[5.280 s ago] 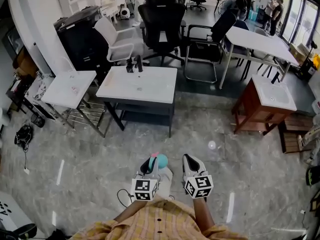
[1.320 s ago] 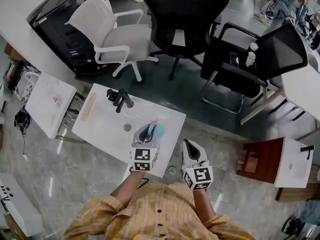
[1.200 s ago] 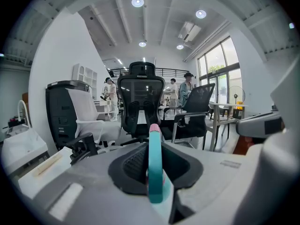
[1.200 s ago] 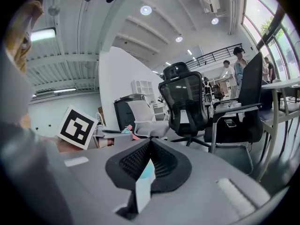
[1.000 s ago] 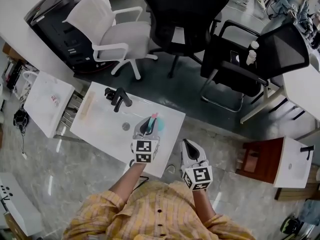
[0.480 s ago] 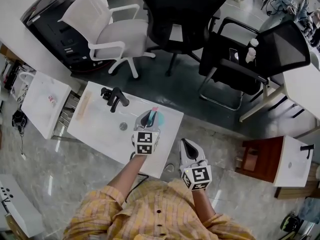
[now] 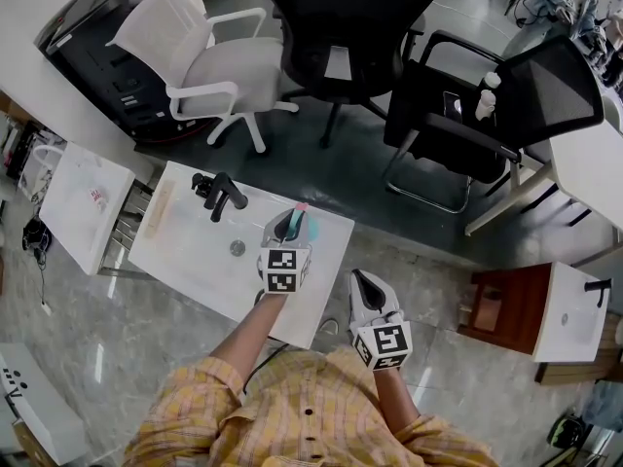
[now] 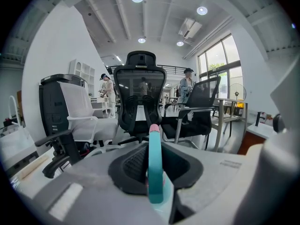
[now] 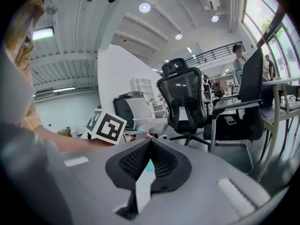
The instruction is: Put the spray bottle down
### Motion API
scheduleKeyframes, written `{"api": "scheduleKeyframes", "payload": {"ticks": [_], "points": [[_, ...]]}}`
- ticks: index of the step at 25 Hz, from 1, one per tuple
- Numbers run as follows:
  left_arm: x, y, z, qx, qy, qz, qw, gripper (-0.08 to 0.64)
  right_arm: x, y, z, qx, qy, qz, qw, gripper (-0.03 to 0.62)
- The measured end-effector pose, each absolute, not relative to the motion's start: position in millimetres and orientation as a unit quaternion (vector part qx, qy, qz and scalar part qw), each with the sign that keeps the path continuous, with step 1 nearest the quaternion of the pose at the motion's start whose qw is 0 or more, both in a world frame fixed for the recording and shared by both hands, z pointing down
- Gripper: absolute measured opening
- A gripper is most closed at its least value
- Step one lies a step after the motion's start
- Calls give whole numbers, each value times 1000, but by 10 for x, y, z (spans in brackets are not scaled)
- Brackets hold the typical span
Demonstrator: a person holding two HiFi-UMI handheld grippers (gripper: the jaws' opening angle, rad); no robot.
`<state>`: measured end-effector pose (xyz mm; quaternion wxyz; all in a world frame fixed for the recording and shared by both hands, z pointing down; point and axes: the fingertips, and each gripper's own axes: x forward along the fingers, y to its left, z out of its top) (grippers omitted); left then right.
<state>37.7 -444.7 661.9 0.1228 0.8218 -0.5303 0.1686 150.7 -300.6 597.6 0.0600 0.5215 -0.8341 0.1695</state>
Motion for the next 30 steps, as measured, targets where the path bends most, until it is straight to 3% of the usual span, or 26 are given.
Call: {"api": "scheduleKeyframes", "payload": {"ticks": [21, 30], "points": [[500, -4604, 6732, 830, -512, 178, 130, 89, 1617, -3046, 5954, 530, -829, 167, 53, 0], [458, -4596, 6741, 830, -511, 181, 132, 143, 1590, -3026, 5957, 528, -831, 168, 56, 0]]}}
